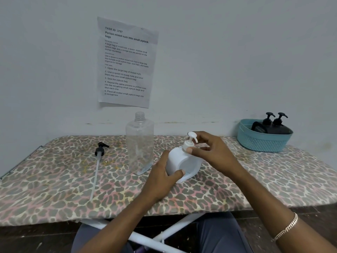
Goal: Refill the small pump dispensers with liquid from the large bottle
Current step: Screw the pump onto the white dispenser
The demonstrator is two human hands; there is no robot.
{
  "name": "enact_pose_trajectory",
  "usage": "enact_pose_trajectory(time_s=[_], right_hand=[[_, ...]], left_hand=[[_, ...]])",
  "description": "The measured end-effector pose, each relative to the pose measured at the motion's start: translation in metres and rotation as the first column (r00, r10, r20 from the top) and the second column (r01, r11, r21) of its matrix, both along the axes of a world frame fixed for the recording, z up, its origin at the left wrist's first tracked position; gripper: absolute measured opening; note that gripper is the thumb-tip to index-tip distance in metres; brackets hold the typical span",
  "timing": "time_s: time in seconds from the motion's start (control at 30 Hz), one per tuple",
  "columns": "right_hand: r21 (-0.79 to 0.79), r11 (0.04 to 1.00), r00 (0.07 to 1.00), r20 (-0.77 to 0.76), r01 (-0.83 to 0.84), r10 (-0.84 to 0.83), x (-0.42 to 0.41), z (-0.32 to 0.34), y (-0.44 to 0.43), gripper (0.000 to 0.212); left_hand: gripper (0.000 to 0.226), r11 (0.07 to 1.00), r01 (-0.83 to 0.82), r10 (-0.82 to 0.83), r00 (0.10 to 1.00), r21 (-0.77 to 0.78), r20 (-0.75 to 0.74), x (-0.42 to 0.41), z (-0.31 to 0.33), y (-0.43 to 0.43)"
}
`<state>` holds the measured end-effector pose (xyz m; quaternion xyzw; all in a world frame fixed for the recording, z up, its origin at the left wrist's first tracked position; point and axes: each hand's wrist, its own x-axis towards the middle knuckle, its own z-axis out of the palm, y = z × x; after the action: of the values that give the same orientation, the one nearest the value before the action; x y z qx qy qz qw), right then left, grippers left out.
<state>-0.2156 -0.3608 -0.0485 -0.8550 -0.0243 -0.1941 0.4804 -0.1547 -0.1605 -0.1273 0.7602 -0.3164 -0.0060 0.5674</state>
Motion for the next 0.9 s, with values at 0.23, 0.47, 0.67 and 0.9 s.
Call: enact_pose_trajectory(time_s=[0.23,0.47,0.67,0.9], right_hand=[[0.035,0.998,0.999,0.014,-0.045,0.045,-0.003,0.002,0.002,0.024],[-0.002,0.993,0.991,0.07,0.116,-0.116,0.005,-0.004,0.01,0.023],[-0.057,0.982,0.981,0.092,0.178,-0.173,0.005,-0.009,0.018,0.045],[0.042,0.991,0.991,-0.037,-0.126,0.128,-0.004,0.009,-0.001,0.033]], left_hand=[[0.048,1.0,-0.004,0.004,1.0,-0.001,0.012,0.0,-0.001,0.0],[0.05,1.0,-0.002,0.002,1.0,-0.008,0.01,-0.001,0.0,0.001],[0.049,1.0,0.006,-0.006,1.0,-0.011,0.004,-0.002,0.0,0.001],[0.051,1.0,-0.006,0.006,1.0,0.008,-0.003,-0.001,0.0,0.0]])
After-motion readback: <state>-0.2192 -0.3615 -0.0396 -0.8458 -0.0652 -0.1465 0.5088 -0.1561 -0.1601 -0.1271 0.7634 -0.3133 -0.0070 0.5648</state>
